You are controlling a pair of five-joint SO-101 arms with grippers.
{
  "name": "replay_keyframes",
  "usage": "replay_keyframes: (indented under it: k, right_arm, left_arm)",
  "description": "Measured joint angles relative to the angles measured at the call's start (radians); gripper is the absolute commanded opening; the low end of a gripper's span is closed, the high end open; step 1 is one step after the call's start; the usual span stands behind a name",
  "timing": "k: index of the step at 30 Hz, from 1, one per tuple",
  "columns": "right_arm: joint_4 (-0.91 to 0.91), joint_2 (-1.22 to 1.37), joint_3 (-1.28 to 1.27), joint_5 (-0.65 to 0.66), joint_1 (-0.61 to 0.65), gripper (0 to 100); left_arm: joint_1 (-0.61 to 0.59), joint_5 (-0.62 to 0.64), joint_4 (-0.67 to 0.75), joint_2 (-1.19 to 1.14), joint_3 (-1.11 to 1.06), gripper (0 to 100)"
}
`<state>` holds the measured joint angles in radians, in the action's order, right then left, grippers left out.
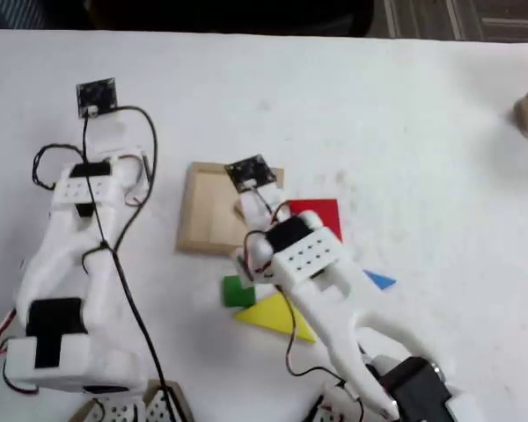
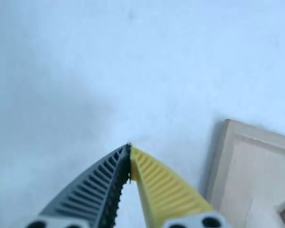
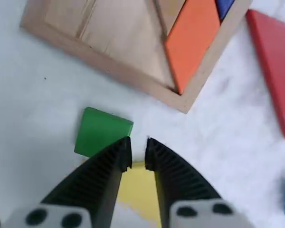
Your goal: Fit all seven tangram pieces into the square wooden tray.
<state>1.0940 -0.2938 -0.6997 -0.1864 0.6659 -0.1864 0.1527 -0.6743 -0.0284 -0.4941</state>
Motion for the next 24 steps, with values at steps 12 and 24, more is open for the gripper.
replay_keyframes:
  k: [12,24]
  right_arm:
    - [-0.13,0.242,0.012,-0.233,0.199,32.7]
    - [-0.098,0.238,0.034,-0.236,0.241,32.7]
  left_arm:
    - [-0.02,0.0,0.003,-0.075,0.066,2]
    - [-0.02,0.0,0.006,-0.084,0.083,2]
